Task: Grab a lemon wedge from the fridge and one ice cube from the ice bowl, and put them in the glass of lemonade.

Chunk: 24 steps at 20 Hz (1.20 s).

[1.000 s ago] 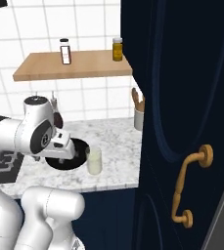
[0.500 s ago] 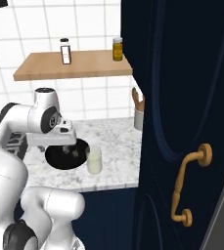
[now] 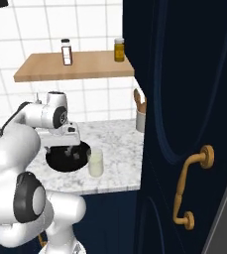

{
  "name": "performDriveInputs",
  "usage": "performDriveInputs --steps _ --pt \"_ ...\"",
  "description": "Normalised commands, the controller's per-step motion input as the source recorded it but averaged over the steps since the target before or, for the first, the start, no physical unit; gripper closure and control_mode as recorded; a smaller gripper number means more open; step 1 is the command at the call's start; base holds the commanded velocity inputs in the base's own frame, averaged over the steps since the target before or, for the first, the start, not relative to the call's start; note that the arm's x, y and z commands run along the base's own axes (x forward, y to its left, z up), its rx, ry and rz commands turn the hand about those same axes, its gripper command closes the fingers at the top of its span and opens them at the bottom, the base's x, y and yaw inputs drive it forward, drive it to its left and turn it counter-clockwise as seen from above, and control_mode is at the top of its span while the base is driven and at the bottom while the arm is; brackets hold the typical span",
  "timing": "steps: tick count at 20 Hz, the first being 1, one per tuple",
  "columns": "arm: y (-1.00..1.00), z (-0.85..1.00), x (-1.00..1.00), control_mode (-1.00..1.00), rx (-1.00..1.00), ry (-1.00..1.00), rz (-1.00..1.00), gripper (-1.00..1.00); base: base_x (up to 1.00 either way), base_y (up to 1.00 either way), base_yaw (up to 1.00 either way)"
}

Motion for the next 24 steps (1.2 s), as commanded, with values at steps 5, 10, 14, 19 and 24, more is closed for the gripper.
performDriveInputs --steps 5,10,14,19,24 --pt "0.02 -0.97 0.62 -1.00 0.00 0.00 0.06 -1.00 0.00 0.00 0.00" --pt "0.00 -0.38 0.50 -1.00 0.00 -0.10 0.05 -1.00 0.00 0.00 0.00" --pt "0.01 -0.01 0.40 -1.00 0.00 -0.03 0.06 -1.00 0.00 0.00 0.00" --pt "0.00 -0.23 0.28 -1.00 0.00 0.00 0.05 -1.00 0.00 0.00 0.00" --pt "0.04 -0.50 0.00 -1.00 0.00 0.00 0.06 -1.00 0.00 0.00 0.00"
